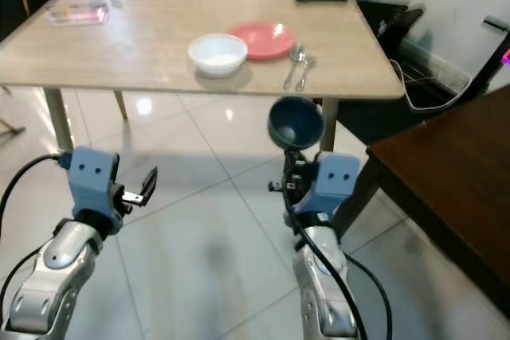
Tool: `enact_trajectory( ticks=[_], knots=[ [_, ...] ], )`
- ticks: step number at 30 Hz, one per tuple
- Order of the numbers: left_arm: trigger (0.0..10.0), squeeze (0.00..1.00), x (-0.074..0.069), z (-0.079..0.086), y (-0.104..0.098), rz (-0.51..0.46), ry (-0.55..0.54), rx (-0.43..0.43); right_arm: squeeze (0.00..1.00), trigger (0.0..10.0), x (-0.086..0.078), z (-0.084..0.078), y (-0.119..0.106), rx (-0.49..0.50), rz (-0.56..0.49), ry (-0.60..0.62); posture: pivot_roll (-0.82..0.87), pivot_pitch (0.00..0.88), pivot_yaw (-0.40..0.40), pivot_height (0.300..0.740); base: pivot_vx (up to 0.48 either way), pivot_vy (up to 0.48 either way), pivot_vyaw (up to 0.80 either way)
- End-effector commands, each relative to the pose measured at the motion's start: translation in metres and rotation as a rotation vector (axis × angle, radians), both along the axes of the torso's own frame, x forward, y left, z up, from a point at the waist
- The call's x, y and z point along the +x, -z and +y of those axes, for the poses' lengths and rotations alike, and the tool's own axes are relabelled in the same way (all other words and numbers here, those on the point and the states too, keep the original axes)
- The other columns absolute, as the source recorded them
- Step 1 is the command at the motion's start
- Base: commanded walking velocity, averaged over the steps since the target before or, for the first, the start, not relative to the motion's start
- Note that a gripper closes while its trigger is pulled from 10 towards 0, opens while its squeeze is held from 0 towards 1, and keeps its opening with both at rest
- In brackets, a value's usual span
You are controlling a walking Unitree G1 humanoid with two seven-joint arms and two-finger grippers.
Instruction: Setting the table
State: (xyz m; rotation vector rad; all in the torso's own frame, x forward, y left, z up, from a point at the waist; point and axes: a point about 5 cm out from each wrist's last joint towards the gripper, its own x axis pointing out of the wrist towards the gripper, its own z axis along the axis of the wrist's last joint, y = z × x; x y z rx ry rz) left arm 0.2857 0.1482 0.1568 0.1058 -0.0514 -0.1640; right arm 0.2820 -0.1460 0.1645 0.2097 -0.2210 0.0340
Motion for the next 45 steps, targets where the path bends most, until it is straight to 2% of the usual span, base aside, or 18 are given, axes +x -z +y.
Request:
enact_trajectory(
  ticks=[1,10,19,27,31,33,37,39,40,41,45],
  knots=[
    [10.0,0.00,-0.002,0.006,0.006,0.026,-0.023,0.010,0.00,10.0,-0.001,0.004,0.002,0.013,0.005,-0.014,-0.01,0.049,0.075,0.740,0.469,0.000,0.00],
    [10.0,0.00,-0.002,0.006,0.007,0.028,-0.025,0.009,0.00,10.0,-0.002,0.004,0.002,0.020,0.006,-0.012,-0.01,0.050,0.076,0.740,0.469,0.000,-0.71],
    [10.0,0.00,-0.002,0.007,0.007,0.029,-0.025,0.011,0.00,10.0,-0.001,0.006,-0.002,0.001,-0.012,-0.022,0.00,0.053,0.080,0.740,0.467,0.000,0.00],
    [10.0,0.00,-0.004,0.007,0.008,0.027,-0.024,0.019,0.00,10.0,0.002,0.023,-0.023,-0.072,-0.096,-0.118,0.00,0.049,0.082,0.740,0.457,0.000,0.00],
    [10.0,0.00,-0.005,0.007,0.009,0.028,-0.019,0.027,0.00,10.0,0.007,0.031,-0.044,-0.189,-0.179,-0.144,0.01,0.047,0.080,0.740,0.421,0.000,0.00],
    [10.0,0.00,-0.006,0.007,0.009,0.028,-0.015,0.036,0.00,10.0,0.008,0.032,-0.047,-0.208,-0.192,-0.149,0.01,0.047,0.080,0.740,0.390,0.000,0.00],
    [10.0,0.00,-0.013,0.005,0.014,0.037,0.019,0.067,0.00,10.0,0.010,0.036,-0.057,-0.230,-0.221,-0.184,0.01,0.047,0.080,0.740,0.309,0.000,0.00],
    [10.0,0.00,-0.023,0.002,0.019,0.044,0.075,0.086,0.00,10.0,0.008,0.042,-0.061,-0.252,-0.229,-0.286,0.01,0.048,0.079,0.740,0.000,0.000,0.00],
    [10.0,0.00,-0.023,0.002,0.019,0.044,0.075,0.086,0.00,10.0,0.008,0.042,-0.061,-0.252,-0.229,-0.286,0.01,0.048,0.079,0.740,0.000,0.000,0.00],
    [10.0,0.00,-0.034,0.001,0.026,0.062,0.122,0.111,0.00,10.0,0.003,0.048,-0.063,-0.274,-0.228,-0.390,0.01,0.048,0.079,0.740,0.000,0.000,0.00],
    [10.0,0.00,-0.048,0.006,0.038,0.108,0.137,0.127,0.00,10.0,-0.001,0.052,-0.066,-0.310,-0.232,-0.451,0.01,0.049,0.080,0.740,0.000,0.000,0.00]
  ],
)
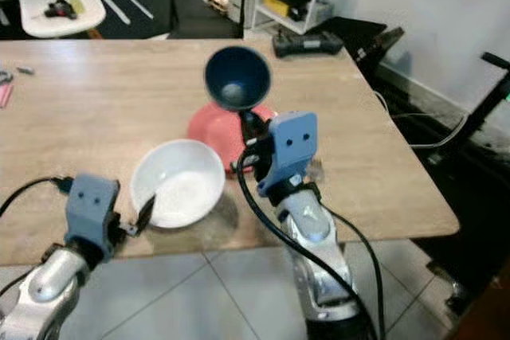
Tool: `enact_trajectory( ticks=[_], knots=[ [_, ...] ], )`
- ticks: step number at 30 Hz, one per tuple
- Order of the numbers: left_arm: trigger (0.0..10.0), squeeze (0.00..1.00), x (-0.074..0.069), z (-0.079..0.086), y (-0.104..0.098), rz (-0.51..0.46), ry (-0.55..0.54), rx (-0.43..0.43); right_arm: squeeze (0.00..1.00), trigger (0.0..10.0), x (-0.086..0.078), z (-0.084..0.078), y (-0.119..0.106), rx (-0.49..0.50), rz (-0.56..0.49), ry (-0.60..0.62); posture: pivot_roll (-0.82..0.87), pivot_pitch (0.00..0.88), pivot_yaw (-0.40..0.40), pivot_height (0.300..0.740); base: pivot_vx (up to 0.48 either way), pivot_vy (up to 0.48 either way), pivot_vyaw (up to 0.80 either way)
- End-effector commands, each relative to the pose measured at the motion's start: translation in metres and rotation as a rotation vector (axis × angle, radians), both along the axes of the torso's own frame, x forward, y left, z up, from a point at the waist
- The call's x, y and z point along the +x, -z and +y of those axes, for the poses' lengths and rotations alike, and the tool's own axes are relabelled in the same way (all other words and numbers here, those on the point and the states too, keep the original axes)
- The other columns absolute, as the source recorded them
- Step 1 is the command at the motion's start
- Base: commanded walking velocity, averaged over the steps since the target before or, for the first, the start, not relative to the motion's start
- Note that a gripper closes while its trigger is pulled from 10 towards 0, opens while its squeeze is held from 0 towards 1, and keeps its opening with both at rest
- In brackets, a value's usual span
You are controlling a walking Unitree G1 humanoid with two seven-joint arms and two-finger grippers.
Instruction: Setting the table
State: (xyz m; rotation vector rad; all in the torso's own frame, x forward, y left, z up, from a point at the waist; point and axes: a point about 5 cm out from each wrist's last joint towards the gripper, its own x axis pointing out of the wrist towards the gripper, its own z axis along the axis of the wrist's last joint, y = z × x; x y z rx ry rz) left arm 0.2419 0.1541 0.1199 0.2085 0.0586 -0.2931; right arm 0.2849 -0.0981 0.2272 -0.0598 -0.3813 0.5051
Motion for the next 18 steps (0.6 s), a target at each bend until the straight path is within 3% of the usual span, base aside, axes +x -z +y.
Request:
enact_trajectory(
  ticks=[1,7,12,15,18],
  knots=[
    [10.0,0.00,-0.008,0.001,0.005,0.014,0.019,0.022,0.00,10.0,-0.003,0.005,-0.005,-0.009,-0.014,-0.035,0.01,0.049,0.080,0.740,0.000,0.000,0.00],
    [10.0,0.00,-0.012,0.001,0.008,0.005,0.012,0.047,0.00,10.0,-0.002,0.007,-0.004,-0.014,-0.013,-0.024,0.02,0.050,0.071,0.740,0.000,0.000,0.00],
    [10.0,0.00,0.005,0.011,-0.009,-0.063,-0.083,0.037,0.00,10.0,-0.003,0.009,-0.001,-0.007,0.012,-0.039,0.02,0.050,0.067,0.740,0.000,0.000,0.00],
    [10.0,0.00,0.016,0.020,-0.018,-0.066,-0.138,-0.015,0.00,10.0,-0.004,0.010,0.000,-0.001,0.017,-0.040,0.02,0.047,0.063,0.740,0.000,0.000,0.00],
    [10.0,0.00,0.027,0.026,-0.029,-0.052,-0.151,-0.145,0.00,10.0,-0.003,0.008,-0.001,0.003,0.012,-0.024,0.02,0.047,0.063,0.740,0.000,0.000,0.00]
  ],
)
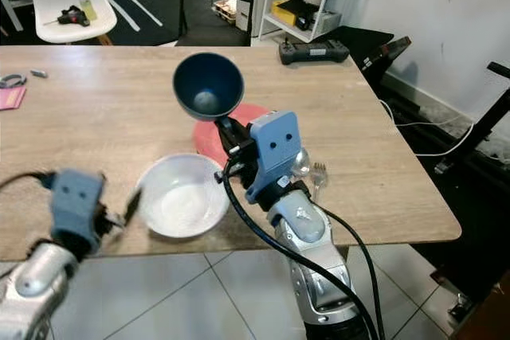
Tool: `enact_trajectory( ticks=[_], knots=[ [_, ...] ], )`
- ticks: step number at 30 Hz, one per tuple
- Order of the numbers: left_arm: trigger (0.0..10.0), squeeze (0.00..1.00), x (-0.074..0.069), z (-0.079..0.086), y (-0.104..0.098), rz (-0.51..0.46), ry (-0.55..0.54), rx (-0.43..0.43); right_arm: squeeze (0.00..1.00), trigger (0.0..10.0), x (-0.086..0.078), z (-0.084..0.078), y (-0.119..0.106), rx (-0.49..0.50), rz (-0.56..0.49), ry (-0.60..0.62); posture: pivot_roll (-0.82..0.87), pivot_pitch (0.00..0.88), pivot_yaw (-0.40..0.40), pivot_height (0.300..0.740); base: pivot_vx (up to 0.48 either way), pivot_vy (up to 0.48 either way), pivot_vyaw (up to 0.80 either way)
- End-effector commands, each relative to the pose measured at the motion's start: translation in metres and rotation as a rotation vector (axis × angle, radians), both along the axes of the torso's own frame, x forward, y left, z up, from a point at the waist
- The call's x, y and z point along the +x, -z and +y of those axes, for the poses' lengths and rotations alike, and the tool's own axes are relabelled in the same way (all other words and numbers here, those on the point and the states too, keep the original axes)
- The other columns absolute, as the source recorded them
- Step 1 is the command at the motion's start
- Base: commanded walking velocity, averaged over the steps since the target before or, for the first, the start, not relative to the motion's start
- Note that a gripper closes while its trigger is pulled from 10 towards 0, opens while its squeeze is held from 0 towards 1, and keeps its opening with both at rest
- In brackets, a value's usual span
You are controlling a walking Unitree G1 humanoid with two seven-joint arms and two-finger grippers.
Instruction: Setting the table
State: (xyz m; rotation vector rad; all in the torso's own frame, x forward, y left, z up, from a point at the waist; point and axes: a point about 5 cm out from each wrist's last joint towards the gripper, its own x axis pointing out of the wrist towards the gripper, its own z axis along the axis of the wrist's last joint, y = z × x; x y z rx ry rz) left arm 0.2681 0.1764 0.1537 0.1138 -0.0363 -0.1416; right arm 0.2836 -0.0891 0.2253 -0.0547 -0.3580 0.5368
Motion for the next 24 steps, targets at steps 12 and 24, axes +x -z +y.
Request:
enact_trajectory(
  ticks=[12,24],
  knots=[
    [10.0,0.00,0.002,-0.019,-0.018,-0.016,0.148,-0.189,0.00,10.0,-0.004,-0.005,-0.003,-0.001,-0.020,0.029,0.00,0.040,0.070,0.740,0.000,0.000,0.00],
    [10.0,0.00,0.028,-0.003,-0.004,0.193,-0.058,-0.377,0.00,10.0,-0.003,-0.002,-0.003,0.010,-0.017,0.020,0.01,0.040,0.067,0.740,0.000,0.000,0.00]
  ],
)
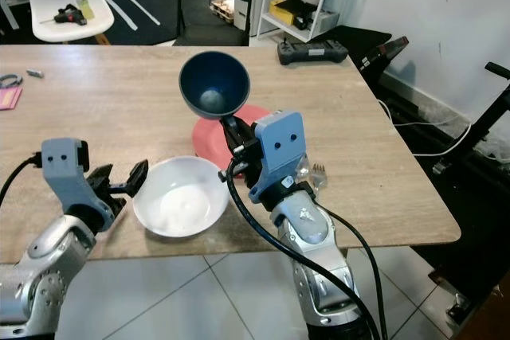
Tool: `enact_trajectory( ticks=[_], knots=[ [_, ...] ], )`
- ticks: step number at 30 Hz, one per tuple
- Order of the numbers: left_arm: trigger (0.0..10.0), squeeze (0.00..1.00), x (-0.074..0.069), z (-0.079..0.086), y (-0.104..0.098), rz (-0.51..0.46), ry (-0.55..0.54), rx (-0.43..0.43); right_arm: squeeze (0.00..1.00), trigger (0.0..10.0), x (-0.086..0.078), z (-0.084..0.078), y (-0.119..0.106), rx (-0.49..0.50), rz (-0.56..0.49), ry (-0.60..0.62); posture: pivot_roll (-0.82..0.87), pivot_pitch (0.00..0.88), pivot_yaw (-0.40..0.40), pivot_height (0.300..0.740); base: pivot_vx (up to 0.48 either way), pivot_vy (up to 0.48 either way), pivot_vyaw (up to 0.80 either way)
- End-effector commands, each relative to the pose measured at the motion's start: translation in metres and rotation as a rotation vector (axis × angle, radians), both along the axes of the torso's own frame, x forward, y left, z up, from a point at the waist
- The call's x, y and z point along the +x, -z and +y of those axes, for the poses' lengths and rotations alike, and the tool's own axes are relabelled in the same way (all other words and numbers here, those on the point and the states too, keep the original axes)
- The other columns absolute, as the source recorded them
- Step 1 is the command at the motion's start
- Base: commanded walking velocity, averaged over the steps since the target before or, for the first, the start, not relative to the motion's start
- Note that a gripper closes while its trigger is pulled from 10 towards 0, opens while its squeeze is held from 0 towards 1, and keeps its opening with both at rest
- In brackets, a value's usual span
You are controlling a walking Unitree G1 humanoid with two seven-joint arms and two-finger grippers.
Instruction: Setting the table
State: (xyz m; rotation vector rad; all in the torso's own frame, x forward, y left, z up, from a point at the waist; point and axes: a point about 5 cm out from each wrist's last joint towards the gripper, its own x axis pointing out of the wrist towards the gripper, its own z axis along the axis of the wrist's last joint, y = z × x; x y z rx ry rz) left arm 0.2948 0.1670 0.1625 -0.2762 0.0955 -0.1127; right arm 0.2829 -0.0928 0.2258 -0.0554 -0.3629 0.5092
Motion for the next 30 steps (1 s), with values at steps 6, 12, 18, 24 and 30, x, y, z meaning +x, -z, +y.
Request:
enact_trajectory(
  ticks=[6,12,18,24,30],
  knots=[
    [2.9,0.00,0.004,0.011,0.007,0.121,-0.030,-0.050,0.00,10.0,-0.003,0.001,-0.002,0.011,-0.007,0.000,0.00,0.043,0.069,0.740,0.000,0.000,0.00],
    [0.0,0.00,0.003,0.008,0.009,0.176,0.031,-0.105,0.00,10.0,-0.003,-0.001,-0.002,0.015,-0.005,0.004,0.00,0.044,0.070,0.740,0.000,0.000,0.00],
    [0.0,0.00,0.002,0.009,0.012,0.197,0.028,-0.109,0.00,10.0,-0.003,-0.001,-0.002,0.022,-0.003,0.004,0.01,0.045,0.067,0.740,0.000,0.000,0.00],
    [10.0,0.00,0.003,0.015,-0.003,0.020,-0.003,0.322,0.00,10.0,-0.003,0.000,-0.002,0.027,-0.002,0.000,0.00,0.046,0.066,0.740,0.000,0.000,0.00],
    [10.0,1.00,-0.003,0.009,-0.015,-0.071,0.005,0.325,0.00,10.0,-0.003,0.000,-0.001,0.031,0.001,0.001,0.00,0.046,0.069,0.740,0.000,0.000,0.00]
  ],
)
